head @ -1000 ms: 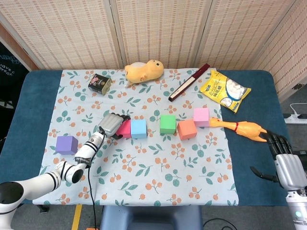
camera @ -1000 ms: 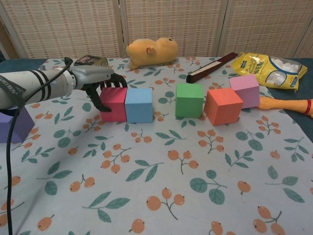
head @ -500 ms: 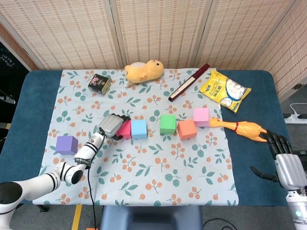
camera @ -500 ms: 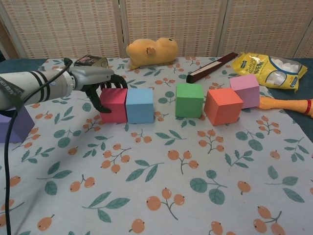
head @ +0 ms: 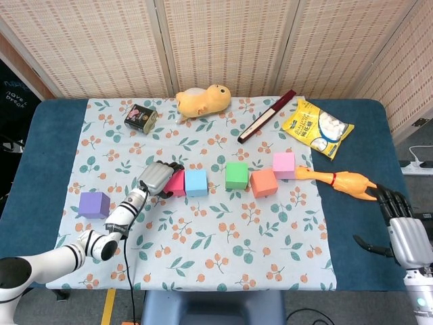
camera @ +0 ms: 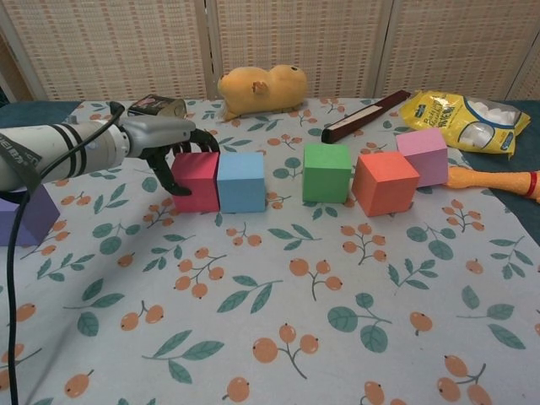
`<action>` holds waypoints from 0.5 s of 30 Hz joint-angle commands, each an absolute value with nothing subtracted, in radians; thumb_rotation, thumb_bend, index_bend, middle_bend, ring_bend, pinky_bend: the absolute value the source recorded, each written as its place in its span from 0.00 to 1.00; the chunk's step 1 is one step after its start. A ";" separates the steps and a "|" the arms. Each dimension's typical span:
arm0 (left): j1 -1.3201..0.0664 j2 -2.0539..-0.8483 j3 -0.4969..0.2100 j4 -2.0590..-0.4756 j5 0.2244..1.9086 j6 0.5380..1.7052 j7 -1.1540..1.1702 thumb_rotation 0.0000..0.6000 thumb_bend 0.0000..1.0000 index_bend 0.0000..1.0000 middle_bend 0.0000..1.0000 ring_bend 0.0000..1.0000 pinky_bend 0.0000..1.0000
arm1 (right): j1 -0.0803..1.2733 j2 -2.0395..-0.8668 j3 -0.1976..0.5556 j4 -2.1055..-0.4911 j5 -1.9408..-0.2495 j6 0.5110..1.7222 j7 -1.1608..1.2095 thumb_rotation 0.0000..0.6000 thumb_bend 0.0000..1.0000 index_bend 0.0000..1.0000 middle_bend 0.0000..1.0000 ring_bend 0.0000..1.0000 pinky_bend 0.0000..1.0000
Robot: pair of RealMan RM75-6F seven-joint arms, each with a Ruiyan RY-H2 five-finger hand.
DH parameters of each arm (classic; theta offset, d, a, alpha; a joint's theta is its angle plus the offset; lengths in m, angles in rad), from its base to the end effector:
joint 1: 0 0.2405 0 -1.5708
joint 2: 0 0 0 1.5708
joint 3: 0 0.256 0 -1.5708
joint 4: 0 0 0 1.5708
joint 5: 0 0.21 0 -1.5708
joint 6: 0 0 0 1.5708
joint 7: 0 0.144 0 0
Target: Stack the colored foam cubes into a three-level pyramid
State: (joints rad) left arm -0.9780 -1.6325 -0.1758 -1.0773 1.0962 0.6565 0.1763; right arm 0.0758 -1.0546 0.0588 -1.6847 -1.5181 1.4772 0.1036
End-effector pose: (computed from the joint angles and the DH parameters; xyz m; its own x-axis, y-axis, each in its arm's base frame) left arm -0.1370 0.4246 -0.0351 0.5759 0.3135 0.7551 0.7939 -0.4348 -0.4250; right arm -0.3000 -0.1793 0.1718 0.2914 -0.0081 0.9566 -0.9564 -0.0232 0.2911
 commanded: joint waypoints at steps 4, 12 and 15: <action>-0.977 -1.631 -0.178 -1.089 1.090 0.665 0.187 1.00 0.28 0.20 0.19 0.34 0.29 | 0.075 -1.055 0.059 -1.681 -1.518 1.477 0.107 0.82 0.00 0.00 0.00 0.00 0.00; -0.981 -1.627 -0.179 -1.109 1.078 0.670 0.210 1.00 0.28 0.20 0.18 0.34 0.29 | 0.075 -1.055 0.059 -1.677 -1.516 1.476 0.113 0.82 0.00 0.00 0.00 0.00 0.00; -0.982 -1.628 -0.180 -1.113 1.066 0.668 0.218 1.00 0.28 0.20 0.18 0.34 0.29 | 0.076 -1.054 0.060 -1.676 -1.515 1.474 0.113 0.82 0.00 0.00 0.00 0.00 0.00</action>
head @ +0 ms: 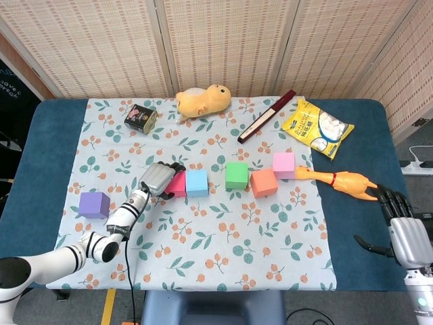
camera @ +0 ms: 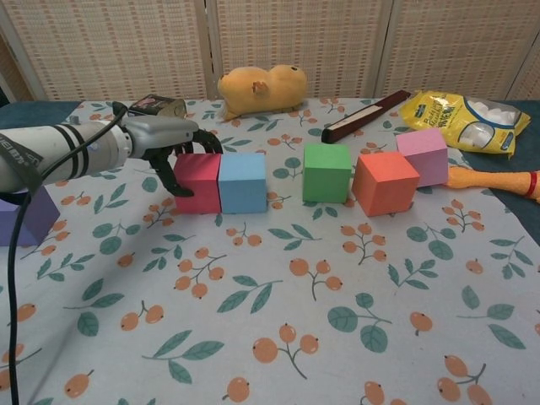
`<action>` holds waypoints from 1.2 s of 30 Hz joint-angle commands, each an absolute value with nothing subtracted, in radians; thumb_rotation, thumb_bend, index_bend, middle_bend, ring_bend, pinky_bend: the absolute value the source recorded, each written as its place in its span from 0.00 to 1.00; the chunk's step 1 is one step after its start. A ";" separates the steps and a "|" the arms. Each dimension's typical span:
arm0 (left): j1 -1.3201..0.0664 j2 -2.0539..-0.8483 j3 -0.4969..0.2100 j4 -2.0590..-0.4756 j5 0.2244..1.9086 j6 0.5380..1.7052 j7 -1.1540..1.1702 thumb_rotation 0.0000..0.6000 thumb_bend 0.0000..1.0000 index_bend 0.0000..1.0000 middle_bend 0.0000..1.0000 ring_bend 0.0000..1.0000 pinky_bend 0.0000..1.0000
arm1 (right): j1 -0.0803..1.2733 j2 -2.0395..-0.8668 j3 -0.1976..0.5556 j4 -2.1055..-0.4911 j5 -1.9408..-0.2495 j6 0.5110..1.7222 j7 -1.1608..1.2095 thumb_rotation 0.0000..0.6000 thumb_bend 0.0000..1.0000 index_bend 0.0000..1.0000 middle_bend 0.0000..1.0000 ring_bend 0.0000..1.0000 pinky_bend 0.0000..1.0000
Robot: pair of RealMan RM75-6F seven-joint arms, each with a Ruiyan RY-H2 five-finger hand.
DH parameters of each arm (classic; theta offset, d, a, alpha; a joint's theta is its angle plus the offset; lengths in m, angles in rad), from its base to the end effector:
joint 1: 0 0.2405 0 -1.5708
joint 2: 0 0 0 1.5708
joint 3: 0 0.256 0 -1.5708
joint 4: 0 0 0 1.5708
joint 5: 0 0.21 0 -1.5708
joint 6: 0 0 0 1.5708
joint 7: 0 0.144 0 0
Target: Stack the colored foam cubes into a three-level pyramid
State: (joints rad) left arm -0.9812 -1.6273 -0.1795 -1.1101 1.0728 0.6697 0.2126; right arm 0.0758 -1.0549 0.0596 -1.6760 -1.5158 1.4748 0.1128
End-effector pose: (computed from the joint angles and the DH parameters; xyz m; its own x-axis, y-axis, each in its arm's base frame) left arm -0.1308 0.4213 -0.0357 0.5768 0.3073 0.7569 0.7910 -0.4418 -0.4233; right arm -0.3021 -0.1796 0.1725 0.2903 -0.0089 0.9569 -0.9568 -0.0201 0.2901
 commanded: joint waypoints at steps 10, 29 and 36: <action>-0.983 -1.628 -0.178 -1.120 1.034 0.667 0.241 1.00 0.28 0.20 0.17 0.34 0.29 | 0.078 -1.054 0.061 -1.671 -1.513 1.469 0.119 0.81 0.00 0.00 0.00 0.00 0.00; -0.997 -1.636 -0.180 -1.121 1.017 0.662 0.258 1.00 0.28 0.17 0.13 0.29 0.27 | 0.074 -1.050 0.060 -1.670 -1.510 1.472 0.123 0.82 0.00 0.00 0.00 0.00 0.00; -0.998 -1.630 -0.175 -1.130 1.007 0.659 0.268 1.00 0.28 0.14 0.10 0.25 0.27 | 0.075 -1.050 0.061 -1.671 -1.512 1.473 0.122 0.82 0.00 0.00 0.00 0.00 0.00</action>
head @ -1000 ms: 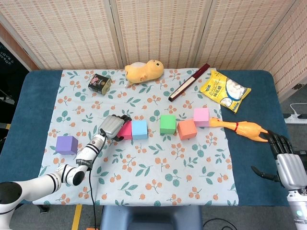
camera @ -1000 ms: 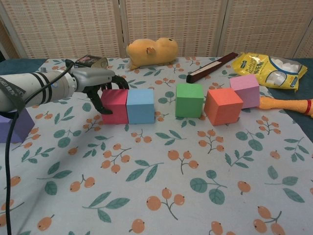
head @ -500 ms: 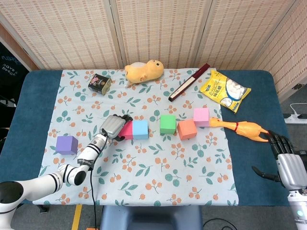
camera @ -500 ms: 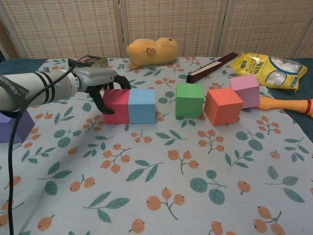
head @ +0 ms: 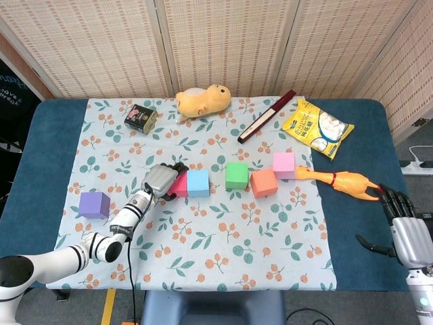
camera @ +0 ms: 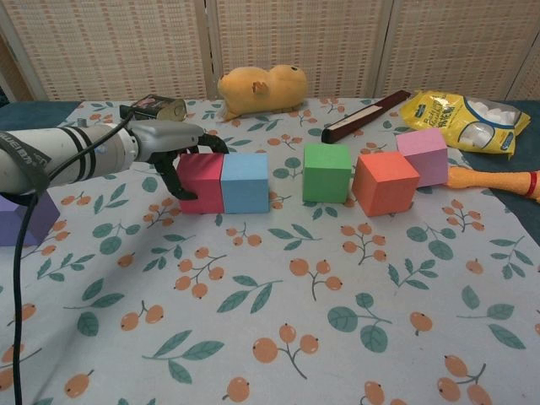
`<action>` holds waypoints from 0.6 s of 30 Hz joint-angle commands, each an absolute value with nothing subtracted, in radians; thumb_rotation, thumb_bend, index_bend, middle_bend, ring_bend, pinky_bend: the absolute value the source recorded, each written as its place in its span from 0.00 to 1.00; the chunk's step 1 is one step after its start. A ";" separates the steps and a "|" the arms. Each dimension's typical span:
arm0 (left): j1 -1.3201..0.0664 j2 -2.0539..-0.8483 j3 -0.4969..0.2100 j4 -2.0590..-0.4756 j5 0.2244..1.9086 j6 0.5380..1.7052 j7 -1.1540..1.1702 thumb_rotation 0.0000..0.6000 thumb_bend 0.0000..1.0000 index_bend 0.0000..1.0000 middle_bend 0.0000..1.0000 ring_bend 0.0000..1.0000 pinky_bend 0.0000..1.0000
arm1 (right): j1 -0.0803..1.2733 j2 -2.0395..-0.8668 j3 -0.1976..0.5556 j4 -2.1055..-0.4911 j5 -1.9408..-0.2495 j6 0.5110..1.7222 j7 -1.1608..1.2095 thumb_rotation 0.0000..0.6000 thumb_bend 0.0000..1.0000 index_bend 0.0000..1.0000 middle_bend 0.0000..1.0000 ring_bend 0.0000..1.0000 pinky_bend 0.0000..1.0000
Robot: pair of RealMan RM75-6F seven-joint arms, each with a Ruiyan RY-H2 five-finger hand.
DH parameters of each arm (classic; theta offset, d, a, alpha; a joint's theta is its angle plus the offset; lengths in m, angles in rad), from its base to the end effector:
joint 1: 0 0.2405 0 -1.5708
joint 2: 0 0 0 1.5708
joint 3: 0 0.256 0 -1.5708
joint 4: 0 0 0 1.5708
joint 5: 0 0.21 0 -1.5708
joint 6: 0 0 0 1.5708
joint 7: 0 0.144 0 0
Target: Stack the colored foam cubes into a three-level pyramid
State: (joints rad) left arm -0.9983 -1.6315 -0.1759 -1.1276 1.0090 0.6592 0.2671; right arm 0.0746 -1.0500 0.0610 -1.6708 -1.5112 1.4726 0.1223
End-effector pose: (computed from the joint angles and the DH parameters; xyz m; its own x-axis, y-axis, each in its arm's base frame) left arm -0.1262 0.4195 -0.0407 0.5837 0.3249 0.7441 0.7903 -0.4376 -0.4288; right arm -0.3043 -0.1796 0.1747 0.2903 -0.0089 0.9569 -0.9569 -0.0138 0.2902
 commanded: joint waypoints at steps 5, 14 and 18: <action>-1.000 -1.621 -0.174 -1.142 0.996 0.652 0.272 1.00 0.29 0.11 0.05 0.19 0.25 | 0.074 -1.049 0.060 -1.673 -1.516 1.476 0.123 0.82 0.00 0.00 0.00 0.00 0.00; -1.005 -1.605 -0.167 -1.166 0.980 0.646 0.287 1.00 0.29 0.09 0.01 0.15 0.25 | 0.071 -1.046 0.060 -1.676 -1.517 1.481 0.124 0.82 0.00 0.00 0.00 0.00 0.00; -1.001 -1.564 -0.166 -1.218 0.962 0.647 0.295 1.00 0.29 0.06 0.00 0.09 0.24 | 0.071 -1.045 0.061 -1.675 -1.517 1.481 0.126 0.81 0.00 0.00 0.00 0.00 0.00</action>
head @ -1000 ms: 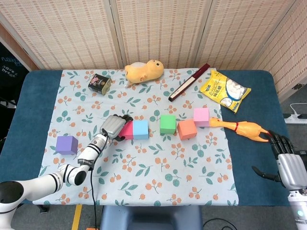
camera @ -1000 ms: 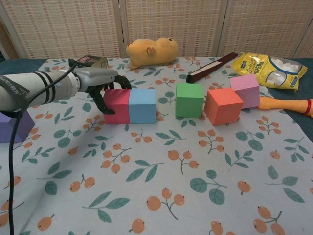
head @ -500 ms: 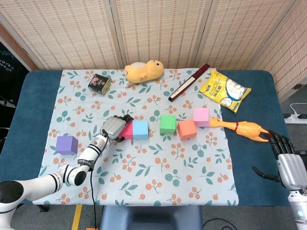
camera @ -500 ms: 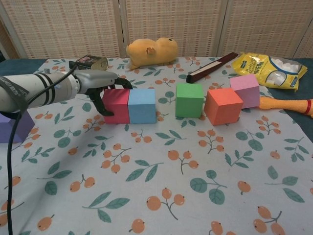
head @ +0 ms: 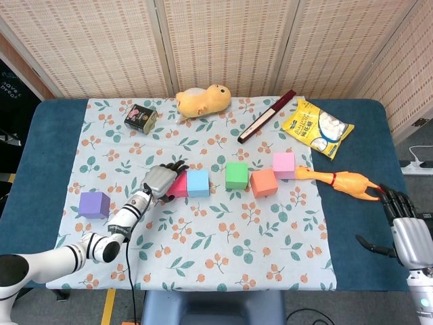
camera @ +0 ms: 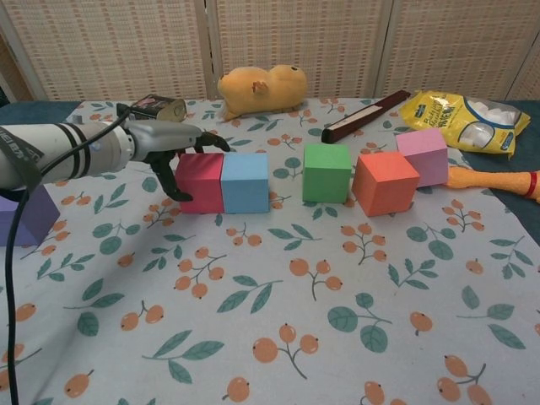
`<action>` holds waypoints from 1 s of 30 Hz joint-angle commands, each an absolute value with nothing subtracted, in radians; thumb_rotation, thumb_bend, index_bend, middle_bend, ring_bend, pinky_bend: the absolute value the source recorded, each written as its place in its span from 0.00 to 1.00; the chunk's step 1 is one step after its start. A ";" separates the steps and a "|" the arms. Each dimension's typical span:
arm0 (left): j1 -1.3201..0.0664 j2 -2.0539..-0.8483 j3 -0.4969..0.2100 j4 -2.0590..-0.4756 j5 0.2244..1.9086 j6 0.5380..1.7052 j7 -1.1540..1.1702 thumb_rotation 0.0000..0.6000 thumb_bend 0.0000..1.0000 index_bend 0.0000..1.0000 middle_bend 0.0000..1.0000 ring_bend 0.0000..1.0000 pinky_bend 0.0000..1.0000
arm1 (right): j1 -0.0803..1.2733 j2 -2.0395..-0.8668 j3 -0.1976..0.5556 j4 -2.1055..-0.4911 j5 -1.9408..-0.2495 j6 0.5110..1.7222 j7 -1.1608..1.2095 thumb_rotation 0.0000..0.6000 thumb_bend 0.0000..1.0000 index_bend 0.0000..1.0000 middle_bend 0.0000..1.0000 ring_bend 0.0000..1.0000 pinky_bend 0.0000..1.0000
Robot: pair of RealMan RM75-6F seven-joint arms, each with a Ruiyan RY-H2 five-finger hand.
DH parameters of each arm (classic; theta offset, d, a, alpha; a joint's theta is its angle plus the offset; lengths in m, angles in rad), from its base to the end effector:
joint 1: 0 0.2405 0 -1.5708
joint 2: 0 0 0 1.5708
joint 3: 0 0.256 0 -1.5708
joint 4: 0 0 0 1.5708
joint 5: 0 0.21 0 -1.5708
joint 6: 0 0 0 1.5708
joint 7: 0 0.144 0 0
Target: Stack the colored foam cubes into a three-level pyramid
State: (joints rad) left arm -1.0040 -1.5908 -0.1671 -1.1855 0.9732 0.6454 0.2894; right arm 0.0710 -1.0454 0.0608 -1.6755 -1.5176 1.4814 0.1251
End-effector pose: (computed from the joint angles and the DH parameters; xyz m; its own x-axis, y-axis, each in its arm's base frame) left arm -0.1251 0.4157 -0.0350 0.5864 0.3478 0.7316 0.7907 -0.4417 -0.4238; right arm -0.3030 -0.1784 0.1765 0.2880 -0.0023 0.9576 -0.9575 -0.0180 0.2880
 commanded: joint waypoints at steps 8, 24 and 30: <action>-0.903 -1.367 -0.196 -1.452 1.012 0.794 0.210 1.00 0.29 0.05 0.00 0.04 0.19 | 0.113 -0.996 0.065 -1.704 -1.550 1.433 0.140 0.82 0.00 0.00 0.00 0.00 0.00; -0.569 -1.127 -0.060 -1.681 1.241 1.153 0.105 1.00 0.29 0.16 0.05 0.08 0.18 | 0.642 -1.057 0.215 -1.679 -1.463 0.784 0.251 0.82 0.00 0.00 0.06 0.00 0.01; -0.522 -1.095 -0.029 -1.720 1.294 1.173 0.086 1.00 0.28 0.16 0.05 0.08 0.18 | 0.830 -1.280 0.265 -1.473 -1.312 0.616 0.160 0.82 0.00 0.00 0.06 0.00 0.01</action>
